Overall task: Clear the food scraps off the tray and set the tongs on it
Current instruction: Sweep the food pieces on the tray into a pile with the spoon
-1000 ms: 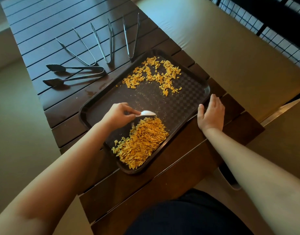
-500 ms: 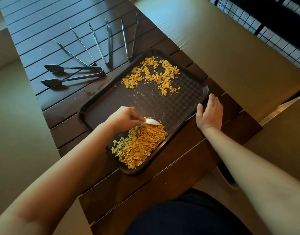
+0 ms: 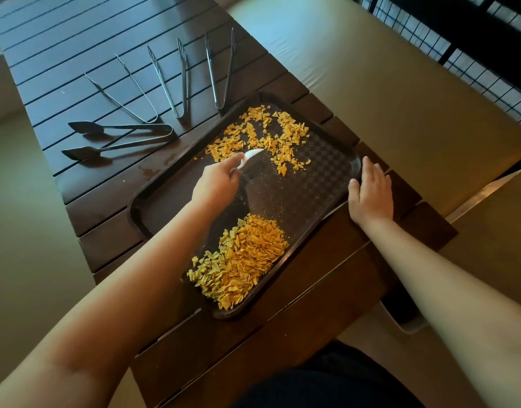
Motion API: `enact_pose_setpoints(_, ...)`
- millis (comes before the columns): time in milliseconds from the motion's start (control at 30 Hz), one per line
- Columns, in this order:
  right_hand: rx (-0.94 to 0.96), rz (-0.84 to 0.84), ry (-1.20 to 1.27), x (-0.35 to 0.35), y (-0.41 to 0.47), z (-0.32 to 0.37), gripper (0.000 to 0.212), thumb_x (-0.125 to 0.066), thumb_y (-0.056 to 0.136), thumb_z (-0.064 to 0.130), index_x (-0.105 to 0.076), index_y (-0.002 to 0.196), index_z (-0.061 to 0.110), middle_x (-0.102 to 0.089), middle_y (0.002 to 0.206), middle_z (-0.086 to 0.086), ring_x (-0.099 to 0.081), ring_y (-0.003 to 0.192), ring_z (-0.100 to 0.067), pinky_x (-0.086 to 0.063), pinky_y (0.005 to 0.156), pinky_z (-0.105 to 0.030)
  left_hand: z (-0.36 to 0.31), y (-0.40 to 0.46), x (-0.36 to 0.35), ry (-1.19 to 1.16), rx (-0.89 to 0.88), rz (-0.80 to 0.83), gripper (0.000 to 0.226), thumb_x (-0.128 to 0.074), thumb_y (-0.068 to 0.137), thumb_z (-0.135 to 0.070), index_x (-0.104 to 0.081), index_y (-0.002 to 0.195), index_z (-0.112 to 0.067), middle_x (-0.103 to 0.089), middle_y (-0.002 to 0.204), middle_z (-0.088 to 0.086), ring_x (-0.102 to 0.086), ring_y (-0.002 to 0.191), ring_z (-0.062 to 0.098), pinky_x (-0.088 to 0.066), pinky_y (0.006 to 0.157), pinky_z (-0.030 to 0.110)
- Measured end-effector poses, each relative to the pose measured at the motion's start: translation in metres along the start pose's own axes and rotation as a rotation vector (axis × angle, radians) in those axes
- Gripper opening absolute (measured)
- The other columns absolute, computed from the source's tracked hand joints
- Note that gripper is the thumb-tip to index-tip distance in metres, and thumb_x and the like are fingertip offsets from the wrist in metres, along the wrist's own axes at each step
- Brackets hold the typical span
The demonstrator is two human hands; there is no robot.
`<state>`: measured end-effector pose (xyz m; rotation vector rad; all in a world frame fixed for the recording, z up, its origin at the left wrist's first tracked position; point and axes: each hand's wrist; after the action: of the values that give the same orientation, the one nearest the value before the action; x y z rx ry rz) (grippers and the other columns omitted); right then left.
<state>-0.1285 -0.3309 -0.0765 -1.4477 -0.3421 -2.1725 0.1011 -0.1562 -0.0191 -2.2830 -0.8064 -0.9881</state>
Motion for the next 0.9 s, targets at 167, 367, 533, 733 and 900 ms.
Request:
enact_pose_setpoints(167, 0.028, -0.037, 0.005, -0.003, 0.002, -0.006, 0.065, -0.02, 0.091, 0.041, -0.022, 0.149, 0.01, -0.025, 0.154, -0.01, -0.016, 0.144, -0.025, -0.008, 0.117, -0.041, -0.012, 0.025, -0.004, 0.037, 0.03, 0.017, 0.044, -0.037, 0.099, -0.017, -0.038, 0.138, -0.037, -0.056, 0.124, 0.01, -0.054, 0.065, 0.018, -0.048, 0.056, 0.033)
enact_pose_setpoints(367, 0.019, -0.065, 0.018, -0.004, 0.003, -0.006, 0.064, -0.024, 0.091, 0.041, -0.027, 0.147, 0.011, -0.031, 0.152, -0.01, -0.021, 0.143, -0.025, -0.011, 0.116, -0.042, -0.026, 0.051, -0.011, -0.004, 0.059, 0.091, 0.046, -0.037, 0.099, -0.015, -0.037, 0.139, -0.038, -0.05, 0.132, 0.014, -0.047, 0.054, 0.011, -0.047, 0.052, 0.028)
enact_pose_setpoints(533, 0.022, -0.072, 0.015, -0.005, 0.003, -0.007, 0.063, -0.024, 0.091, 0.041, -0.028, 0.147, 0.01, -0.032, 0.151, -0.01, -0.022, 0.143, -0.026, -0.012, 0.116, -0.042, -0.029, 0.043, -0.012, -0.002, -0.022, 0.246, 0.045, -0.04, 0.097, -0.01, -0.047, 0.133, -0.036, -0.056, 0.119, 0.004, -0.046, 0.055, 0.006, -0.042, 0.047, 0.016)
enact_pose_setpoints(733, 0.022, -0.082, 0.018, -0.005, 0.003, -0.006, 0.063, -0.025, 0.092, 0.04, -0.028, 0.147, 0.01, -0.033, 0.151, -0.011, -0.023, 0.142, -0.026, -0.012, 0.116, -0.042, -0.016, 0.024, -0.004, 0.048, -0.075, 0.384, 0.044, -0.044, 0.095, -0.01, -0.052, 0.128, -0.038, -0.056, 0.089, -0.011, -0.042, 0.053, 0.005, -0.036, 0.05, 0.017)
enact_pose_setpoints(900, 0.027, -0.088, 0.022, -0.005, 0.003, -0.006, 0.062, -0.026, 0.091, 0.039, -0.029, 0.146, 0.009, -0.034, 0.15, -0.012, -0.023, 0.142, -0.026, -0.013, 0.116, -0.042, -0.022, 0.029, -0.008, -0.029, -0.053, 0.194, 0.043, -0.041, 0.097, -0.013, -0.048, 0.133, -0.035, -0.059, 0.117, 0.004, -0.051, 0.061, 0.011, -0.046, 0.057, 0.025)
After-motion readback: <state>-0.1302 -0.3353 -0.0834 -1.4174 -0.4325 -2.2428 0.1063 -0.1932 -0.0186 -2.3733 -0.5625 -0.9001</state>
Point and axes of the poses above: each hand's wrist, its own y-axis towards the middle knuckle, its own x-axis out of the back of the hand, z = x × y
